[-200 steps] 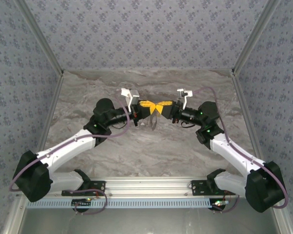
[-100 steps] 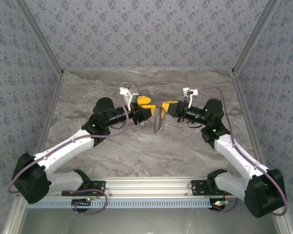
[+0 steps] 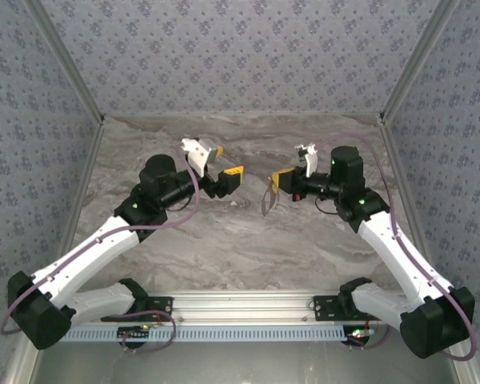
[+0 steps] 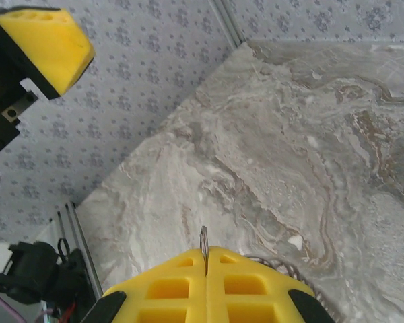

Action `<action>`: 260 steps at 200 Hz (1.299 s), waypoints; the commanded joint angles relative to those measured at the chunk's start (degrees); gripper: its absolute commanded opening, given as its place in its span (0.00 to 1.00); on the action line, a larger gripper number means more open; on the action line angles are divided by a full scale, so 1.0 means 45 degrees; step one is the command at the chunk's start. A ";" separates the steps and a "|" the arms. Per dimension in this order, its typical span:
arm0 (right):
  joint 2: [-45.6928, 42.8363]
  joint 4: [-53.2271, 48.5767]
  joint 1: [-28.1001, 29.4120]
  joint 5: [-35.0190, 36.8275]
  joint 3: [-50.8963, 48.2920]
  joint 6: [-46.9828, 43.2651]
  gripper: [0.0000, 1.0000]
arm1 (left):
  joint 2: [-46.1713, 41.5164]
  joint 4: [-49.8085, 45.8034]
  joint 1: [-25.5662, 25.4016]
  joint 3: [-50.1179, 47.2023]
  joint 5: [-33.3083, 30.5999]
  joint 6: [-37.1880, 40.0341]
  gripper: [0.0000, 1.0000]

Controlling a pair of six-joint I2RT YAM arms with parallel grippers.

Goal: Put the keys on the keyring

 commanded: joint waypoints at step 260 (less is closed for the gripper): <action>0.1475 -0.4296 0.1400 0.0243 0.3788 -0.2566 0.00 | 0.4417 -0.5448 0.1711 0.4533 0.9139 0.0852 0.56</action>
